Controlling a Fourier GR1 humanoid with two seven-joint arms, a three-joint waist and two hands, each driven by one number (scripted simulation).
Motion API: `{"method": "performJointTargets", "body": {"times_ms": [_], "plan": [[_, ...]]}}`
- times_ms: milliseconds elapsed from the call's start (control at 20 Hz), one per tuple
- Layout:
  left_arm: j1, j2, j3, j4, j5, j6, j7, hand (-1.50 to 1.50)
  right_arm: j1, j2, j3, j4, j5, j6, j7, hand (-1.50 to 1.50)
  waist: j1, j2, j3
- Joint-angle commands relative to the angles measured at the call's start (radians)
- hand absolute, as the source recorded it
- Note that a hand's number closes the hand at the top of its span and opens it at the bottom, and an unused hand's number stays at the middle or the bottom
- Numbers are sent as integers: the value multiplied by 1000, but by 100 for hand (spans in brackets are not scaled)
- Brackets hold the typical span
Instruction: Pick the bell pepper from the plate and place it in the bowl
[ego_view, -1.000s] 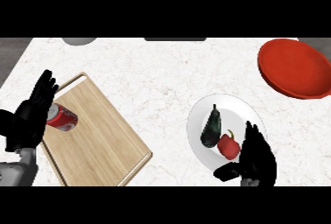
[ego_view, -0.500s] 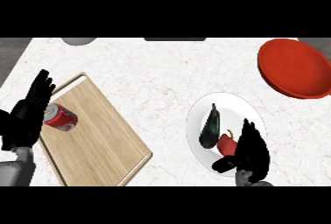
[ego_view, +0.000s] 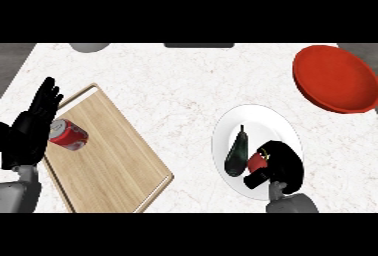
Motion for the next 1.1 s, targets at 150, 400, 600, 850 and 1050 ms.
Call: {"method": "performJointTargets", "body": {"times_ms": [150,400,600,850,1050], "plan": [[14,-23,23,-11,-31,-16,10,0,14,11,11,116,2,-136,-89,150,4,6,7],[-7,-33,7,-17,-41,-5,8,0,-48,-145,57,64,-67,79,-339,150,13,7,7],[-29,-39,-23,-27,-39,-24,20,0,-90,-267,267,42,-74,282,-639,150,82,17,9],[8,-35,0,-27,-39,-15,3,0,-116,-559,197,-34,-163,295,-1061,150,20,5,9],[-2,-10,29,-45,-20,-23,65,0,-105,-695,61,-101,-231,222,-1260,150,-7,1,8]]}}
